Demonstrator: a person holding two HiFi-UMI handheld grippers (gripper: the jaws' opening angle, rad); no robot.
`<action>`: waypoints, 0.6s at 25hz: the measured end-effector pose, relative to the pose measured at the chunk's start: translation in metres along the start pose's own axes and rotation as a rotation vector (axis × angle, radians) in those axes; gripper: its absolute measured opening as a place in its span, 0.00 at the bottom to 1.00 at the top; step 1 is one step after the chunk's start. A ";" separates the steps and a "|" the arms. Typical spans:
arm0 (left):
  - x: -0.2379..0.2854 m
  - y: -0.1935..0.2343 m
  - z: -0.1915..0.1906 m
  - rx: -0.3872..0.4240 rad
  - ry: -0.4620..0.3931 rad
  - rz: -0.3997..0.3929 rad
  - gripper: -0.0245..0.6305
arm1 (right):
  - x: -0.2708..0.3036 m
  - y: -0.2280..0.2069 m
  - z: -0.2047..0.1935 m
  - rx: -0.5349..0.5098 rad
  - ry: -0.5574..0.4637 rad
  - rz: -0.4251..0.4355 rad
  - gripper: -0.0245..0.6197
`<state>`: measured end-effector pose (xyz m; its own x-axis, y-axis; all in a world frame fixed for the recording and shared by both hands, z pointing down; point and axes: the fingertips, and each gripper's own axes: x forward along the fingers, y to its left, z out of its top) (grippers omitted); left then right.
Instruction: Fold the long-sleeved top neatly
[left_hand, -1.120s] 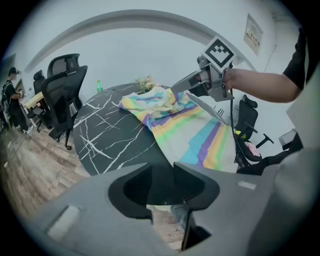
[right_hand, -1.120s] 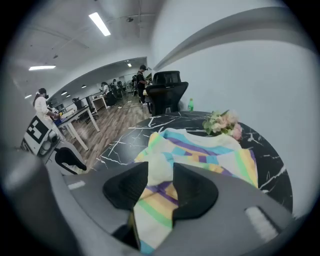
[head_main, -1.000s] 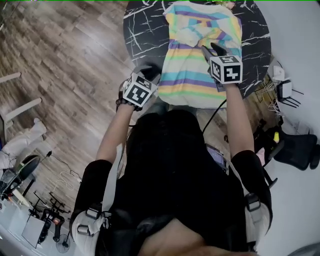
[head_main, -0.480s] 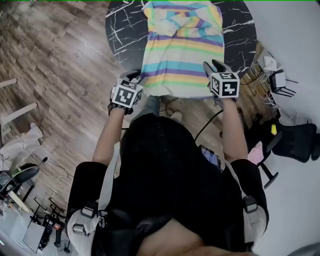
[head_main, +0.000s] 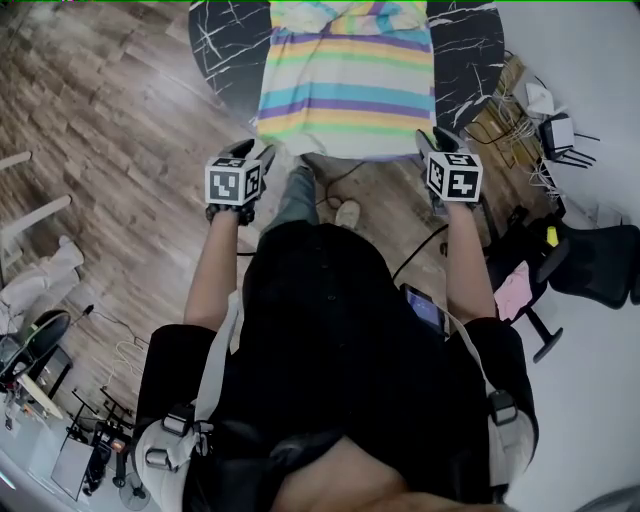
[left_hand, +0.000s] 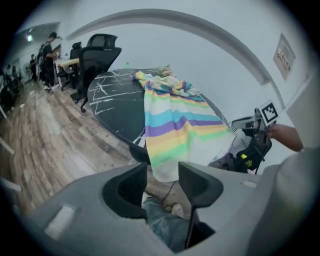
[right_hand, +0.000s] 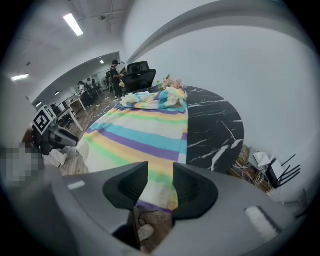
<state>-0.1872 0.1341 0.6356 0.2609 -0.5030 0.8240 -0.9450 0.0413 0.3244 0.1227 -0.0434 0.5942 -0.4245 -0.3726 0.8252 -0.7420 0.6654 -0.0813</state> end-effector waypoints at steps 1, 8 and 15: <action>0.003 0.001 -0.004 -0.045 -0.009 -0.018 0.36 | -0.003 -0.004 -0.007 0.028 -0.005 -0.006 0.28; 0.028 -0.008 -0.022 -0.185 -0.034 -0.136 0.39 | -0.001 -0.012 -0.028 0.305 -0.048 0.027 0.39; 0.040 -0.019 -0.025 -0.159 -0.009 -0.159 0.28 | 0.008 -0.005 -0.043 0.209 -0.018 -0.029 0.23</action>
<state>-0.1539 0.1349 0.6739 0.4018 -0.5213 0.7529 -0.8490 0.0960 0.5196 0.1456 -0.0213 0.6251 -0.4093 -0.4019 0.8191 -0.8445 0.5066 -0.1735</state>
